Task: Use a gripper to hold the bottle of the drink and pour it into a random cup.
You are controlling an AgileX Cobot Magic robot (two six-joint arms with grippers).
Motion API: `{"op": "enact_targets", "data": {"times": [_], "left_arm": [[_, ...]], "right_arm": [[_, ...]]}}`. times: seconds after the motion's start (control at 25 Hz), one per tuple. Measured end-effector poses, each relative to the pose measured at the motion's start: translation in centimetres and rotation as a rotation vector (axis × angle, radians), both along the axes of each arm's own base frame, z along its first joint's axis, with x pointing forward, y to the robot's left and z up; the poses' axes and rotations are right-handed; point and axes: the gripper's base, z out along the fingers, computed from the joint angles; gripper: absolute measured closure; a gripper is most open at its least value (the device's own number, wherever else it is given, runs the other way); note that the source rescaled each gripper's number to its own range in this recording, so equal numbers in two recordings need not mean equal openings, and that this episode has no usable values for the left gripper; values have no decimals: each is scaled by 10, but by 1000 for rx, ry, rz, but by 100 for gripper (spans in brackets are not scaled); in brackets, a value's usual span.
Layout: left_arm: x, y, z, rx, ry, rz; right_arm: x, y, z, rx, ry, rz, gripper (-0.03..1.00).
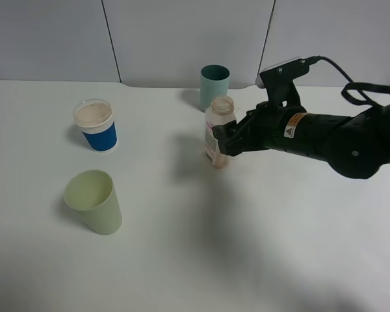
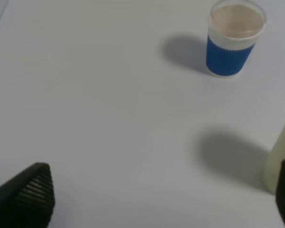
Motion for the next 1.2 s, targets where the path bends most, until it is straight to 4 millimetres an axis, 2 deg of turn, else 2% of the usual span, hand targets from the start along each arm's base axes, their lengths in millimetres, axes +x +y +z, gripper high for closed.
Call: {"op": "enact_targets", "data": {"times": [0.08, 0.28, 0.52, 0.76, 1.0, 1.2], "left_arm": [[0, 0, 0, 0, 0, 0], [0, 0, 0, 0, 0, 0], [0, 0, 0, 0, 0, 0], [0, 0, 0, 0, 0, 0], [0, 0, 0, 0, 0, 0], [0, 0, 0, 0, 0, 0]], "right_arm": [[-4, -2, 17, 20, -34, 0, 31], [-16, -10, 64, 57, -190, 18, 15], [-32, -23, 98, 21, -315, 24, 7], [-59, -40, 139, 29, -466, 27, 6], [-96, -63, 182, 55, -689, 20, 6], [-115, -85, 195, 40, -731, -37, 6]]}}
